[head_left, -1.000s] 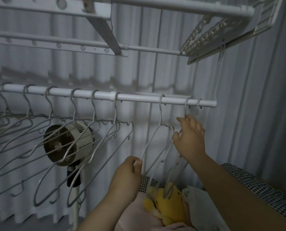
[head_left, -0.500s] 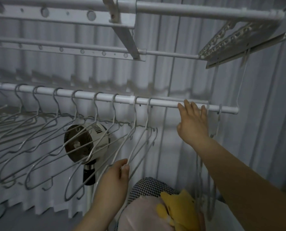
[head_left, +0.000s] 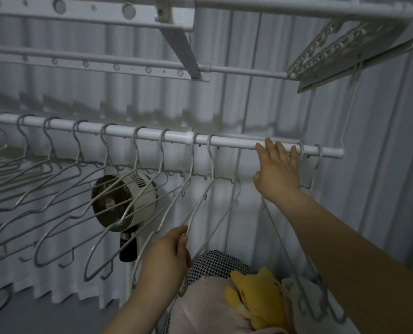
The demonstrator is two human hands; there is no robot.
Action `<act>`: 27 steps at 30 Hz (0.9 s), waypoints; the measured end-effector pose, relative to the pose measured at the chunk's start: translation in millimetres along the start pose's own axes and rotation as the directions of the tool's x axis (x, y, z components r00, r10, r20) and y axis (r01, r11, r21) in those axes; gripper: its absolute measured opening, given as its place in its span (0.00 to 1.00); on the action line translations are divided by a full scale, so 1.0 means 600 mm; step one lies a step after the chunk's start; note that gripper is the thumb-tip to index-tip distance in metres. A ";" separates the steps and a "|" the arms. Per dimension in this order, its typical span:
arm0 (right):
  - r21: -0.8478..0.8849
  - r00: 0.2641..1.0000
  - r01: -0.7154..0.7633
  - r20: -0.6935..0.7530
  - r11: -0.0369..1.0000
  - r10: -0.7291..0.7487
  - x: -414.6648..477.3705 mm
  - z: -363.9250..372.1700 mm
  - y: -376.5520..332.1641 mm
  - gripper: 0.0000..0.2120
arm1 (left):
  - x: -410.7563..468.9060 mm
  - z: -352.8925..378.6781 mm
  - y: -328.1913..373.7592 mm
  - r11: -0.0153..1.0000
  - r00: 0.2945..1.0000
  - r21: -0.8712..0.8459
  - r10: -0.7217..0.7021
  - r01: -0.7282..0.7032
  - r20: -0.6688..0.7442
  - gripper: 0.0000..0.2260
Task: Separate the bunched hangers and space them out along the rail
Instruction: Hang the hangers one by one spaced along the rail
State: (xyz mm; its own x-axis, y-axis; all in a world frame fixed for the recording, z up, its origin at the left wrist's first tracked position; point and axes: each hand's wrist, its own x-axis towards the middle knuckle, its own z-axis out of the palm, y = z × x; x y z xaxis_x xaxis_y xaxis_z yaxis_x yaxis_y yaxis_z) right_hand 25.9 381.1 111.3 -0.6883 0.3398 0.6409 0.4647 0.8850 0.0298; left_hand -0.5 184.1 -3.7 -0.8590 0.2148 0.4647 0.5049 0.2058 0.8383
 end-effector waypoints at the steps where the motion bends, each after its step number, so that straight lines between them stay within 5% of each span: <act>1: 0.001 1.000 0.000 0.006 1.000 0.000 0.000 -0.001 0.000 0.30 | -0.001 0.002 0.001 1.000 1.000 0.012 0.015 -0.015 0.012 0.15; 27: 0.048 0.999 -0.039 0.004 0.998 0.039 -0.005 -0.006 0.031 0.30 | 0.001 0.032 0.010 0.951 0.991 0.286 0.093 -0.118 0.101 0.19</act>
State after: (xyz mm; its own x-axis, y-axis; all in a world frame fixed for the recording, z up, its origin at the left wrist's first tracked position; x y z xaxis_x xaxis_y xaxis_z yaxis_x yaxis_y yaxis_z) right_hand 38.6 395.4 112.5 -0.6719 0.3757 0.6383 0.4642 0.8851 -0.0323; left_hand 3.6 203.9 -3.6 -0.7955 0.3280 0.5095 0.6059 0.4435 0.6605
